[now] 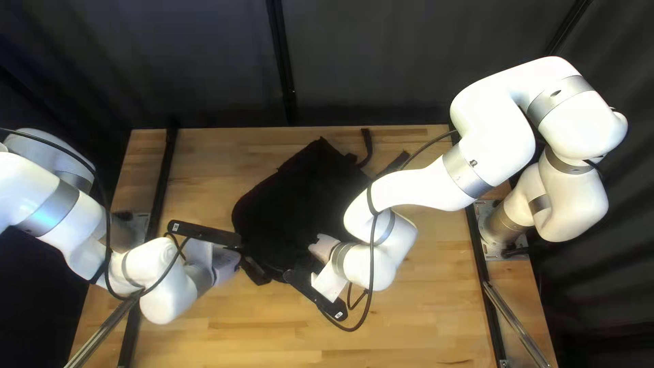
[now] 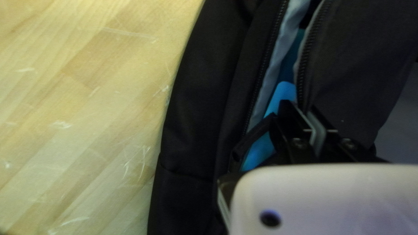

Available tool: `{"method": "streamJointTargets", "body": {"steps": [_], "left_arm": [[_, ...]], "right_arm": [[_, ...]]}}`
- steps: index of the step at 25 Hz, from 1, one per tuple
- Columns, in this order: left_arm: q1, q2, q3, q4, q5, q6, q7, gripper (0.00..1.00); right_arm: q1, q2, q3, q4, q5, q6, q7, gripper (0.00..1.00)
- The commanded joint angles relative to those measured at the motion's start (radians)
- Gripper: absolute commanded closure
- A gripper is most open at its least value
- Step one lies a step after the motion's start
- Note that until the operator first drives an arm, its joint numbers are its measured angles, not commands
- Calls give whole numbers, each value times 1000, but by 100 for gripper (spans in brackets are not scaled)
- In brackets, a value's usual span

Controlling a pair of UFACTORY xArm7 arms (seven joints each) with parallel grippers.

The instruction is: Remove a lunch box from a kids backpack

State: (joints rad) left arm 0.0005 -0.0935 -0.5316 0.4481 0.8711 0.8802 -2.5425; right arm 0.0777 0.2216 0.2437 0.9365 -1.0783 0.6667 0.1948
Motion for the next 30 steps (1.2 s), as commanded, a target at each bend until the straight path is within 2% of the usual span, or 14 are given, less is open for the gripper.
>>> {"method": "streamJointTargets", "body": {"steps": [1,6,28,30], "left_arm": [[4,-19,9,-21,-11,-15,13,100],[15,-58,35,-57,-13,-58,67,100],[15,-58,35,-57,-13,-58,67,100],[20,-86,50,-80,-26,-77,83,100]], "right_arm": [[0,0,0,0,0,0,0,100],[0,0,0,0,0,0,0,100],[0,0,0,0,0,0,0,100],[0,0,0,0,0,0,0,100]]}}
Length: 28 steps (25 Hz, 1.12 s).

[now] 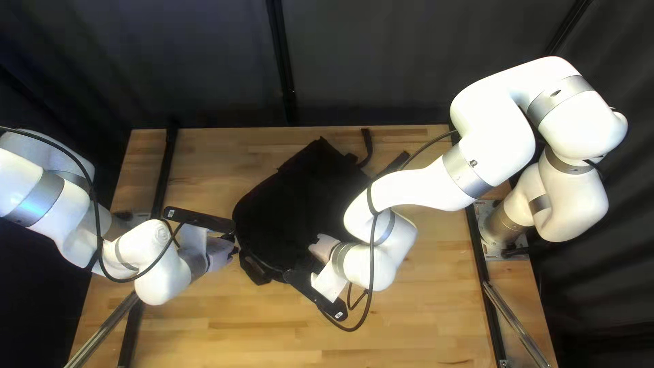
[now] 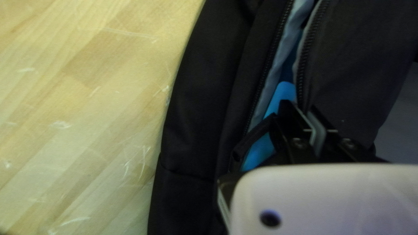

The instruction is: Remove a lunch box from a kids backpack

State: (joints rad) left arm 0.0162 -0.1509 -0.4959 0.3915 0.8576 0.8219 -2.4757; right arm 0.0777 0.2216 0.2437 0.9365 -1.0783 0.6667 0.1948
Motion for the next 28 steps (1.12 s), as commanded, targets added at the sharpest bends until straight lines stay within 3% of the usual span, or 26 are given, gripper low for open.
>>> {"method": "streamJointTargets", "body": {"steps": [1,11,28], "left_arm": [[2,-46,21,-36,-21,-26,31,100],[3,-243,114,-180,-43,-95,163,100],[199,-261,254,-245,251,-296,205,100]], "right_arm": [[0,0,0,0,0,0,0,100],[0,0,0,0,0,0,0,100],[0,0,0,0,0,0,0,100]]}}
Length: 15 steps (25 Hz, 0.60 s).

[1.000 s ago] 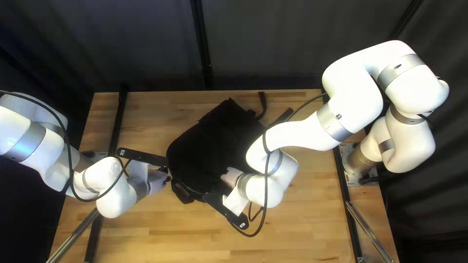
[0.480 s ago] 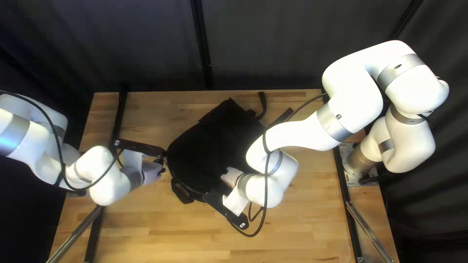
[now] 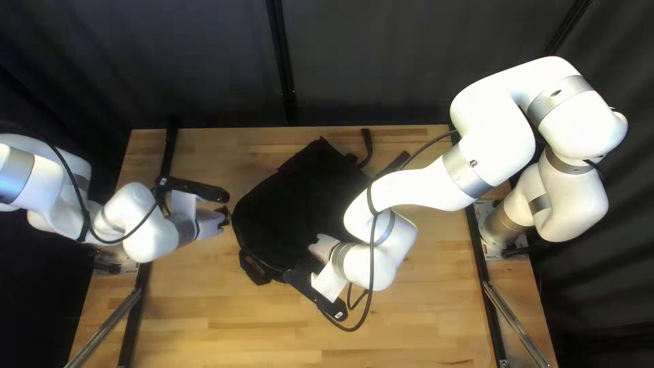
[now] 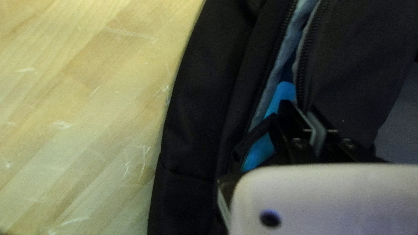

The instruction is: Remove a lunch box from a kids backpack

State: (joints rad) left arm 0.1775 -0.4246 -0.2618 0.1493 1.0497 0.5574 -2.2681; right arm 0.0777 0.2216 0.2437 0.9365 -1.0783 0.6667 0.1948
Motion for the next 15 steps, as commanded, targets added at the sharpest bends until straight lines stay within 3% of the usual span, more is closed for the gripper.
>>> {"method": "streamJointTargets", "body": {"steps": [1,15], "left_arm": [[57,26,27,2,90,-45,-9,100],[166,81,112,51,265,-130,46,100]], "right_arm": [[0,0,0,0,0,0,0,100],[0,0,0,0,0,0,0,100]]}}
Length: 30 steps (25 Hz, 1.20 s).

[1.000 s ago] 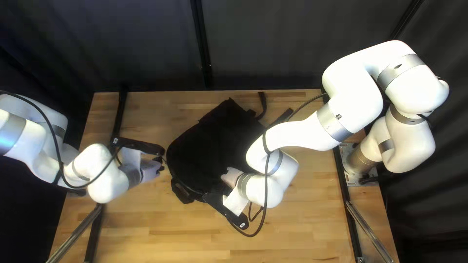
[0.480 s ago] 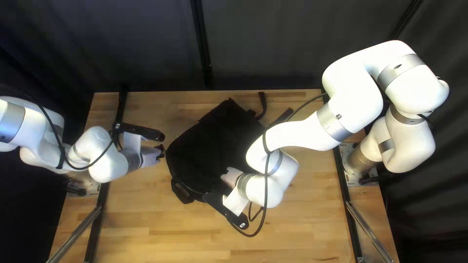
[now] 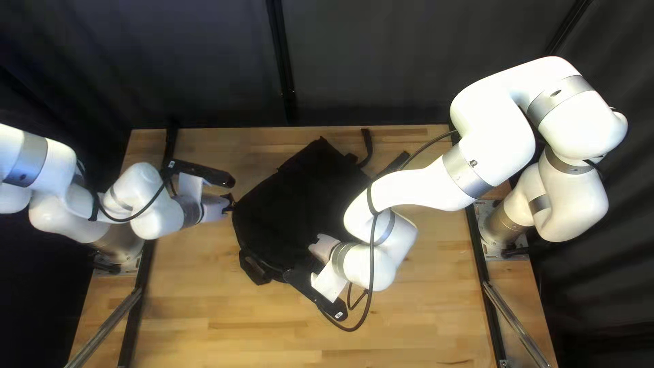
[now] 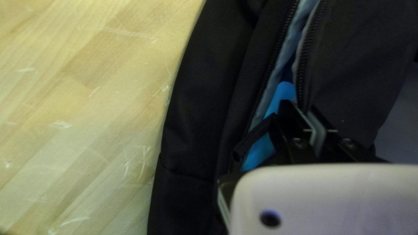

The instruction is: Remove a lunch box from a kids backpack

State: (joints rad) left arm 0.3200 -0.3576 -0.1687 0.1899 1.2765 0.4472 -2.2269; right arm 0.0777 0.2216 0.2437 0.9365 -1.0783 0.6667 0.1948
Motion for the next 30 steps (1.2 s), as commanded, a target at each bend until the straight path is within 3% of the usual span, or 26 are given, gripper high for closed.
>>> {"method": "streamJointTargets", "body": {"steps": [1,6,15,22,30], "left_arm": [[34,28,24,20,60,-27,1,100],[55,73,37,57,106,-40,-1,100],[64,70,55,66,99,-46,65,100],[68,-2,89,22,62,-51,165,100],[86,54,114,72,74,-73,223,100]], "right_arm": [[0,0,0,0,0,0,0,100],[0,0,0,0,0,0,0,100],[0,0,0,0,0,0,0,100],[0,0,0,0,0,0,0,100],[0,0,0,0,0,0,0,100]]}}
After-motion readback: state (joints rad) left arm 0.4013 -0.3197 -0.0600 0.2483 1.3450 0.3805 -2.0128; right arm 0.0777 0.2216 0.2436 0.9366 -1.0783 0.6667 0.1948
